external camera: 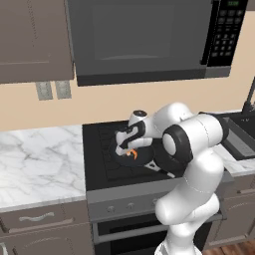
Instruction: Place the shrimp on the plate and place the lemon on the same plate.
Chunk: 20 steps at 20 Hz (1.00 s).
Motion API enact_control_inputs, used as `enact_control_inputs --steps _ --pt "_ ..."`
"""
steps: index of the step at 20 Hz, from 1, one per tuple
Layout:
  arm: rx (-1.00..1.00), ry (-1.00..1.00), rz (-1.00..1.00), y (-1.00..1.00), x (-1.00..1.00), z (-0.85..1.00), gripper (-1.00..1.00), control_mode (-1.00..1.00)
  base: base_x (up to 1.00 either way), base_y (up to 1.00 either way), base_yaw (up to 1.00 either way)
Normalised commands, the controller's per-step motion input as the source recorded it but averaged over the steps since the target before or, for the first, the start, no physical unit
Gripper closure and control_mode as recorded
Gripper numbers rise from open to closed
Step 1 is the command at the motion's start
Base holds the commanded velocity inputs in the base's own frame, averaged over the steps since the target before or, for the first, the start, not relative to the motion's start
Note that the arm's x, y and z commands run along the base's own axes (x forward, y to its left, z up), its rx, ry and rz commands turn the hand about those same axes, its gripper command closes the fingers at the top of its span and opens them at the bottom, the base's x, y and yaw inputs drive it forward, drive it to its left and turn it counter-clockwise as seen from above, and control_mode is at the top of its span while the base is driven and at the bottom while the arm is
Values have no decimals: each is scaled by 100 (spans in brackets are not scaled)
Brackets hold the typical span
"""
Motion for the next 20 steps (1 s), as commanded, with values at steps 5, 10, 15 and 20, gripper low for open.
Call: enact_control_inputs --steps 5,10,15,20 --pt "0 1 0 0 11 -8 -100 -100 0 0 0" --pt "0 0 0 0 2 -9 -100 -100 0 0 0" --pt "0 0 0 4 0 -8 -100 -100 0 0 0" --pt "1 0 0 2 -6 -7 -100 -100 0 0 0"
